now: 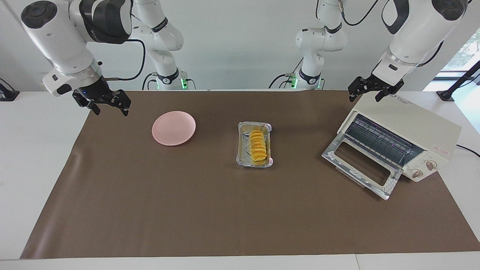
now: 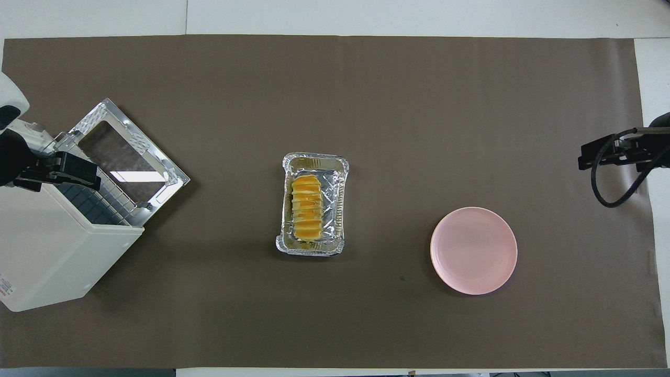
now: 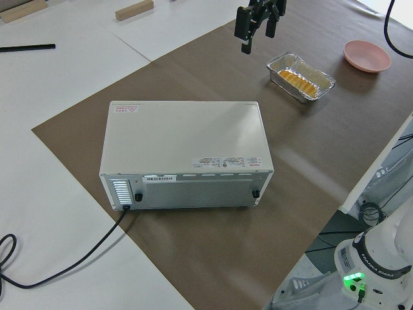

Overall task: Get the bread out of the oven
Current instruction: 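Reach the right gripper toward the foil tray on the table, then grasp the foil tray with the right gripper and drag it beside the plate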

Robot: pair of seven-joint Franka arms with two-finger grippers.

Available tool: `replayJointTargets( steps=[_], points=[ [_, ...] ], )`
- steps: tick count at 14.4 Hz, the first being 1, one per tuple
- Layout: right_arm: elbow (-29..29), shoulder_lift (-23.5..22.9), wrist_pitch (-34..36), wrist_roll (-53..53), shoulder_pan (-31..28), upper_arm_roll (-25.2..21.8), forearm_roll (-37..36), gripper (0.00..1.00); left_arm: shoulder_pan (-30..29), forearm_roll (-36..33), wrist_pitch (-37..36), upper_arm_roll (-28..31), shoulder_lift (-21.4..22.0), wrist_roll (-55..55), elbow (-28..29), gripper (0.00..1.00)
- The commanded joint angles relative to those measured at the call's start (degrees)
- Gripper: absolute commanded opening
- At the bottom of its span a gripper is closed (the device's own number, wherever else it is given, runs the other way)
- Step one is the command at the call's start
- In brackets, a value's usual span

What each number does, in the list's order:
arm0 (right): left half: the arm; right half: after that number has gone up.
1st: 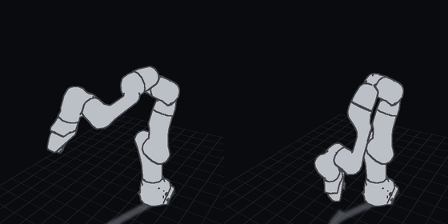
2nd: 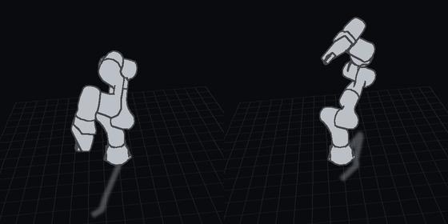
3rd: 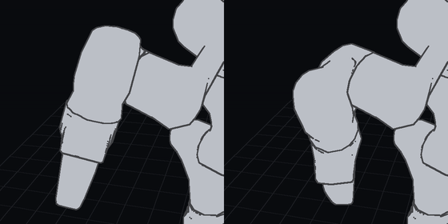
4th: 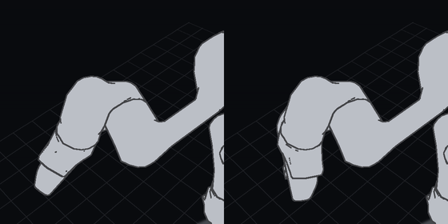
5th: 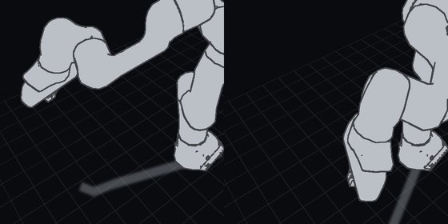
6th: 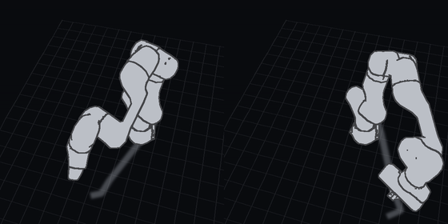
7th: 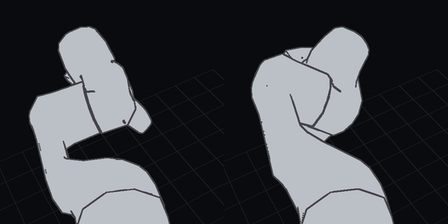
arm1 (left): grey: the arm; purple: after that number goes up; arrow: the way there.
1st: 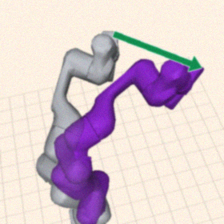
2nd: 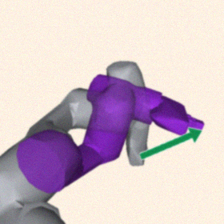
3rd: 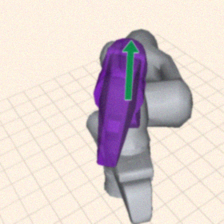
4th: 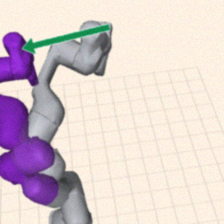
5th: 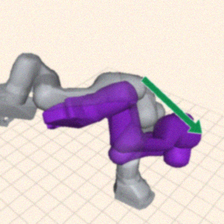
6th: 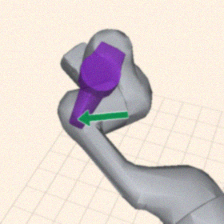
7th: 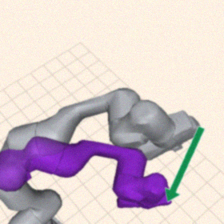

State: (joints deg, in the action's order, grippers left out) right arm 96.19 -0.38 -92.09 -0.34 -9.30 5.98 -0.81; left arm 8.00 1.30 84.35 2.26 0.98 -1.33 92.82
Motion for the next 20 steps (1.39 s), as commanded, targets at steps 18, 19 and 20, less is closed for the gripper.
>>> replayJointTargets(
  steps=[18, 19, 20],
  points=[
    [13.33, -16.39, -39.22, -41.40, 34.86, 2.10, 3.09, 1.00, -1.41, 0.72, 0.64, -0.59, 1.13, -0.60, 0.52, 1.00],
    [12.62, -17.28, -39.22, -42.45, 35.48, 2.02, 3.00, 1.00, -1.41, 0.72, 0.64, -0.59, 1.13, -0.60, 0.52, 1.00],
    [12.62, -17.46, -39.40, -42.99, 35.49, 2.02, 3.00, 1.00, -1.41, 0.72, 0.64, -0.59, 1.13, -0.60, 0.52, 1.00]
  ],
)
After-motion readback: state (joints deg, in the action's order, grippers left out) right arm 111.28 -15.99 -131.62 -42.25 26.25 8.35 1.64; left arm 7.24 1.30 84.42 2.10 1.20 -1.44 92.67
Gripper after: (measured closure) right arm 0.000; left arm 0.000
